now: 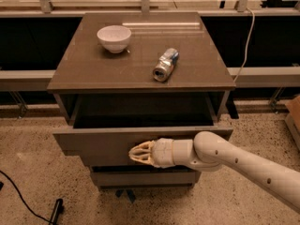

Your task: Close top drawer

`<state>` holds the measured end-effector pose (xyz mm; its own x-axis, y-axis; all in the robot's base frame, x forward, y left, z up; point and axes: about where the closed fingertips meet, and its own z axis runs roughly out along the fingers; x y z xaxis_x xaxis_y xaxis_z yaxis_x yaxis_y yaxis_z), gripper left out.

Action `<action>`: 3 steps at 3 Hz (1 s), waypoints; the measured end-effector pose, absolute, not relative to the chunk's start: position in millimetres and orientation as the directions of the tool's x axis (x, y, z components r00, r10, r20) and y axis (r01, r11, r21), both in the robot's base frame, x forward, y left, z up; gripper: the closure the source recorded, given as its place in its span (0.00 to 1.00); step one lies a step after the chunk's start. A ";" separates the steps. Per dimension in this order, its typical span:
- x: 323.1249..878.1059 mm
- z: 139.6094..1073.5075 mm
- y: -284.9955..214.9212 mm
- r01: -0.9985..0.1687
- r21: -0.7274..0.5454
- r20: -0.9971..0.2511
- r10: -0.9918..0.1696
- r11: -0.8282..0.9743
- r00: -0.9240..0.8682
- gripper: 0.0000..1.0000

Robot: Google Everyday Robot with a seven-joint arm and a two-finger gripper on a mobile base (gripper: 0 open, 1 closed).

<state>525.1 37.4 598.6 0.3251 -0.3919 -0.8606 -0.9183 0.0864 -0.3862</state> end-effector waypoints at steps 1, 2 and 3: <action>527.1 599.0 38.7 -0.918 -0.386 -0.861 -0.391 0.086 0.326 1.00; 553.4 603.1 51.0 -0.916 -0.392 -0.853 -0.409 0.088 0.326 1.00; 552.3 603.1 51.0 -0.916 -0.392 -0.853 -0.409 0.088 0.326 1.00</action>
Offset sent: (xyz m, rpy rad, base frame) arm 0.0748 0.0294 0.0116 -0.0476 -0.0140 -0.0352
